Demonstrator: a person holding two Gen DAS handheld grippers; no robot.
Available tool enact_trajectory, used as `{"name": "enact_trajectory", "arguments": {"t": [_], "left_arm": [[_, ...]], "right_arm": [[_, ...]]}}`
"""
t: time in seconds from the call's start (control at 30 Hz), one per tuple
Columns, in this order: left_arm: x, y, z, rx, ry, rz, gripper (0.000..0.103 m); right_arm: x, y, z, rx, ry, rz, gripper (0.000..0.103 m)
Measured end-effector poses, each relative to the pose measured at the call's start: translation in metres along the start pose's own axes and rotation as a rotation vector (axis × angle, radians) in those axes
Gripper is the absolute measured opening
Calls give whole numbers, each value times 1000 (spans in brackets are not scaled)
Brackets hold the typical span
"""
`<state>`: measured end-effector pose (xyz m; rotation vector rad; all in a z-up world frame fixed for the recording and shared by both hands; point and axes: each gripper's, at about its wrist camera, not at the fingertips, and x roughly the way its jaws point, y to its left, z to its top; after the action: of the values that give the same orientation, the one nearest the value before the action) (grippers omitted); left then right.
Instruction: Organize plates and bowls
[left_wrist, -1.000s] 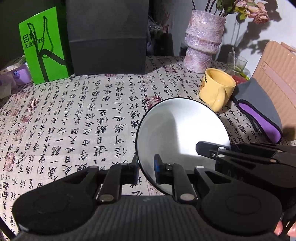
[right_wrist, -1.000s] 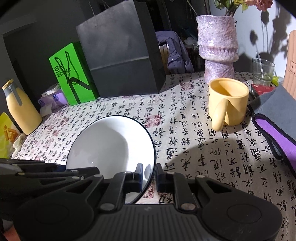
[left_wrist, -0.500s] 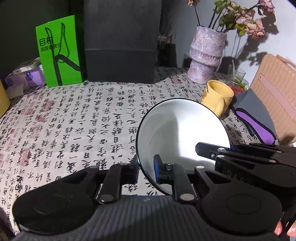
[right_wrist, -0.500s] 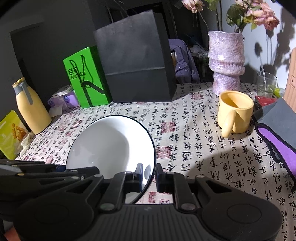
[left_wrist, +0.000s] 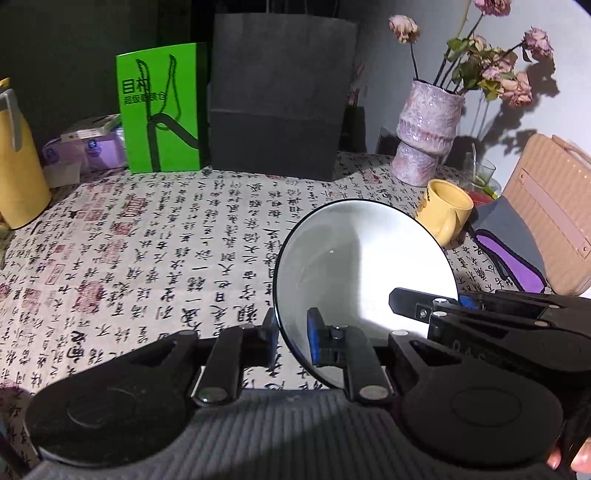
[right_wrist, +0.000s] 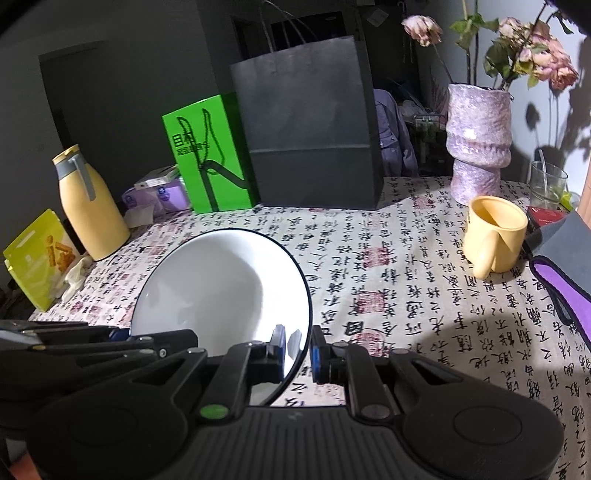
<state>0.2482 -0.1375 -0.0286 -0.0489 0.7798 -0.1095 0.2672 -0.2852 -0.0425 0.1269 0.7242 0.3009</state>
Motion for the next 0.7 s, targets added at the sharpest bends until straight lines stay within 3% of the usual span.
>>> {"name": "enact_trajectory", "arguments": {"t": [0.7], "left_arm": [[-58,59,-25,-68,-53,47,16]], "right_arm": [[-23,78,-11,-79,-15,43,13]]}}
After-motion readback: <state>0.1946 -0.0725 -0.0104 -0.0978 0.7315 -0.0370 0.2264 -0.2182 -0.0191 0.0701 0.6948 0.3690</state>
